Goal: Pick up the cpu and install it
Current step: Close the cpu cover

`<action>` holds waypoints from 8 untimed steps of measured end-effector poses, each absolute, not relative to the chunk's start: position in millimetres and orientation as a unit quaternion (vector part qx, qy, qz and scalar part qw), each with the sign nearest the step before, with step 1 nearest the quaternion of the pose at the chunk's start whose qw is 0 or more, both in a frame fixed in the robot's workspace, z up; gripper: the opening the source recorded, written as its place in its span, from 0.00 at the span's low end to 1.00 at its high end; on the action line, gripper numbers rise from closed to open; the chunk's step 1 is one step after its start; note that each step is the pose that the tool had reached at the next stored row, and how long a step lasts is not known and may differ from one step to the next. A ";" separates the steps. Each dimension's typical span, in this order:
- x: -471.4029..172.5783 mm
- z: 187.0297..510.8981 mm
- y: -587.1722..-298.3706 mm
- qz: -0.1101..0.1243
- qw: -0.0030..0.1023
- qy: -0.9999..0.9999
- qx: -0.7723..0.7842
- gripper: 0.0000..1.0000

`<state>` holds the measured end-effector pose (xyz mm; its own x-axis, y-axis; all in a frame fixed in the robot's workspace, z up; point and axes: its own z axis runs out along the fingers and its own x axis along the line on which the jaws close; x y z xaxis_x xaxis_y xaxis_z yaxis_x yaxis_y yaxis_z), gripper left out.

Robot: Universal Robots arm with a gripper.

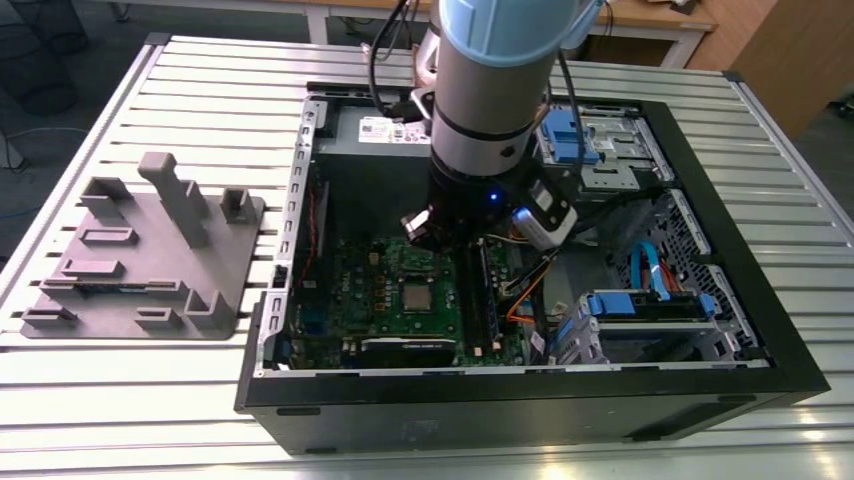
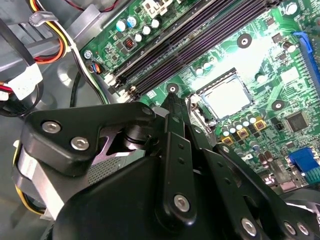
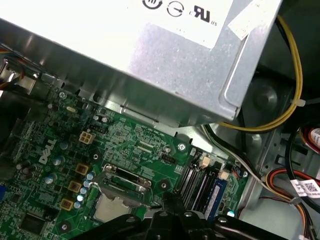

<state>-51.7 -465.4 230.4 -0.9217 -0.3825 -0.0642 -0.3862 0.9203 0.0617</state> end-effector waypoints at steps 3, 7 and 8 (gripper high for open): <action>-51.6 230.4 -463.5 0.037 0.025 0.980 -0.196 0.11; -52.0 230.4 -463.2 0.037 0.026 0.980 -0.196 0.11; -52.0 230.4 -463.2 0.036 0.026 0.980 -0.196 0.11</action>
<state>-52.0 -463.2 230.4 -0.9217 -0.3825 -0.0650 -0.3863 0.9203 0.0613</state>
